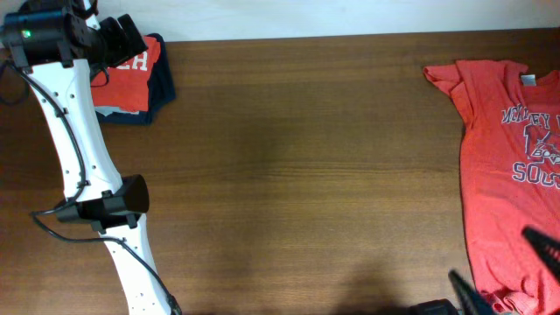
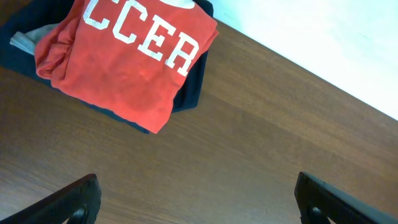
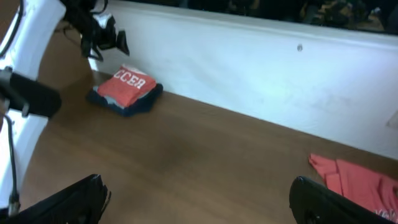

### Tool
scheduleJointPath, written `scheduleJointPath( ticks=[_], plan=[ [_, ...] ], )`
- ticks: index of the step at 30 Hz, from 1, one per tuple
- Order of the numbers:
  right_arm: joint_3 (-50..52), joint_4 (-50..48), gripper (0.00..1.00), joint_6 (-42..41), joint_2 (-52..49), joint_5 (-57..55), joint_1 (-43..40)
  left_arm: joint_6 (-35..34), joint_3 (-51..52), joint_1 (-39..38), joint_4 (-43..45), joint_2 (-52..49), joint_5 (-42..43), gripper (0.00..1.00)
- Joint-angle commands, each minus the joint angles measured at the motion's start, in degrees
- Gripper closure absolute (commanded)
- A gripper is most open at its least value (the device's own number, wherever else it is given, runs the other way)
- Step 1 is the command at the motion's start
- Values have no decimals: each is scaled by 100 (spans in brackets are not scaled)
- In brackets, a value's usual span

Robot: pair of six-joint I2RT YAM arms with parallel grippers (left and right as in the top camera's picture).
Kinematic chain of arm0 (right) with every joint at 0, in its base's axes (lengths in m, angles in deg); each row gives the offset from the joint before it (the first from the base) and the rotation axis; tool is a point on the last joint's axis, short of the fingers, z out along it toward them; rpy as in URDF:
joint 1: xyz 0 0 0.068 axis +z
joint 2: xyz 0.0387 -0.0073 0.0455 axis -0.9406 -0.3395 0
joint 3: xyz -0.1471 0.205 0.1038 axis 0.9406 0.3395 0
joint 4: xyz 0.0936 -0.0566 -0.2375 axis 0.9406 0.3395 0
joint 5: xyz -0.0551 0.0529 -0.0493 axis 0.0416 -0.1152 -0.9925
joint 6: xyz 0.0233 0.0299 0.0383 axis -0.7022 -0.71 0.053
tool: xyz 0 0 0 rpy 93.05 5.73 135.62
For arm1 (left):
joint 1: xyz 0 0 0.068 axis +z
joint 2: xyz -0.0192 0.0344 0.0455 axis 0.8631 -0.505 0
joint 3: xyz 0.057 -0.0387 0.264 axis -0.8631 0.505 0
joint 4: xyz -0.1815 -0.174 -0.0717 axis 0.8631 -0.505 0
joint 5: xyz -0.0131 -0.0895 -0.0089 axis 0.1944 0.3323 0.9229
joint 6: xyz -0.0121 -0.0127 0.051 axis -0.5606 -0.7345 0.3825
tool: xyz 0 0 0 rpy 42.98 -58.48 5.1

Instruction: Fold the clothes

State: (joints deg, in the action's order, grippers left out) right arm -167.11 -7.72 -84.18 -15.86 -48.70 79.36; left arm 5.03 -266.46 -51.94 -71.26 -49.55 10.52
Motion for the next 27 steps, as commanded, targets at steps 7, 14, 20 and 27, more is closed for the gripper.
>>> scheduleJointPath(
  ticks=[7, 14, 20, 27],
  plan=[
    [2959, -1379, 1, 50, 1947, -516, 52, 70, 22, -7, -2, -15, -66, 1],
    [5134, -3220, 1, 52, 2841, -739, 52, 70, 22, -7, -2, -15, -66, 1],
    [6865, -5112, 1, 50, 3368, -802, 52, 70, 22, -7, -2, -15, -66, 1],
    [8437, -6708, 1, 48, 3880, -802, 50, 70, 22, -7, -2, -15, -66, 1]
  ],
)
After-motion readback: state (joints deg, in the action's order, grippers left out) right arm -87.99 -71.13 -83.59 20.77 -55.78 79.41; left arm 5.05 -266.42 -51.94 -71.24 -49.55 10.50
